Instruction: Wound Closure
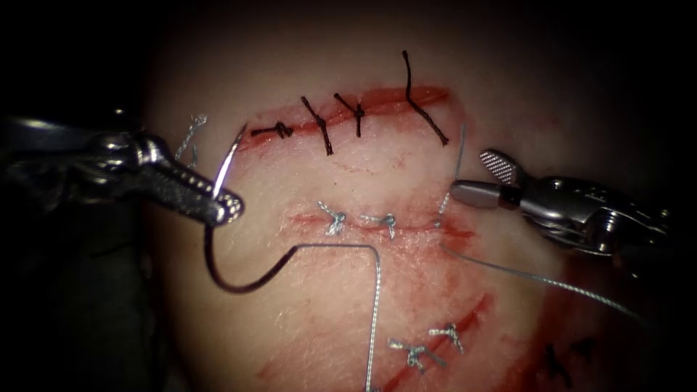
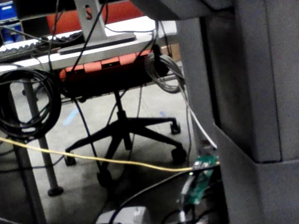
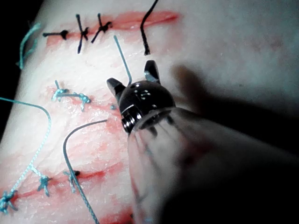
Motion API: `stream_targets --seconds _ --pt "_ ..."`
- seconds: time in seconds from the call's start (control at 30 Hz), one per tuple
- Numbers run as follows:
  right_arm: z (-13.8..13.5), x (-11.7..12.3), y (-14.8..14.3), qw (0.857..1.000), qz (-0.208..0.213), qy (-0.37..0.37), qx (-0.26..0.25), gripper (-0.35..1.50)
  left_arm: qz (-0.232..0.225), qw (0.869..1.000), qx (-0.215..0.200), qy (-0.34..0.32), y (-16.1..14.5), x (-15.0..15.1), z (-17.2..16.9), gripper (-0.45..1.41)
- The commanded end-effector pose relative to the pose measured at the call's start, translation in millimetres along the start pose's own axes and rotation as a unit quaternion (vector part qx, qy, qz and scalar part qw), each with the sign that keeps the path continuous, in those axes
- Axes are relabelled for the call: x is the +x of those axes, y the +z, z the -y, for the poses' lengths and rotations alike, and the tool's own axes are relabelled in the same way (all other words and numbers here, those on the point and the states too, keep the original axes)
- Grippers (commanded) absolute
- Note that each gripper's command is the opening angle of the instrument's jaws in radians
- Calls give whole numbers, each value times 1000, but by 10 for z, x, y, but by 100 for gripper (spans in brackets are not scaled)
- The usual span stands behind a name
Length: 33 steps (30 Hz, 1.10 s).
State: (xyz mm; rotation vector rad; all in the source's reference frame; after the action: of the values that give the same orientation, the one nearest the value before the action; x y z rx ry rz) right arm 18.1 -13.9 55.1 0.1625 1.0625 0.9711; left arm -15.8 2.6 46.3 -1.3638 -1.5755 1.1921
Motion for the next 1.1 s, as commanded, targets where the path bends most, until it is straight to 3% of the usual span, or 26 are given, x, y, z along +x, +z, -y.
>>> stream_targets --seconds 0.03,0.1,0.2,0.23,0.3,0.4,0.53,0.63,0.73,1.0,1.03,1.1 --pt "6 4 -3 1000 -4 -3 9 133 0 1000 0 0 3 0 6 -45" --pt "5 4 -16 999 2 -15 33 116 0 1000 0 0 3 0 6 -45" --pt "1 -3 -30 992 18 -70 102 67 0 1000 0 0 4 0 6 -45" --pt "-1 -6 -34 988 21 -90 125 59 0 1000 0 0 4 0 6 -45" --pt "-5 -14 -40 971 22 -156 179 24 0 1000 0 0 4 0 6 -45" --pt "-7 -31 -40 940 33 -245 234 20 0 1000 0 0 4 0 6 -45" --pt "-1 -49 -34 913 48 -292 279 19 0 1000 0 0 4 0 6 -45" --pt "12 -54 -24 909 45 -309 278 20 0 1000 0 0 4 0 6 -45" --pt "28 -54 -13 909 45 -315 270 35 0 1000 0 0 4 0 6 -45" --pt "48 -50 8 916 37 -313 246 42 0 1000 0 0 4 0 6 -45" --pt "49 -50 10 917 37 -313 246 37 0 1000 0 0 4 0 6 -45" --pt "50 -49 11 917 33 -312 246 -20 0 1000 0 0 4 0 6 -45"
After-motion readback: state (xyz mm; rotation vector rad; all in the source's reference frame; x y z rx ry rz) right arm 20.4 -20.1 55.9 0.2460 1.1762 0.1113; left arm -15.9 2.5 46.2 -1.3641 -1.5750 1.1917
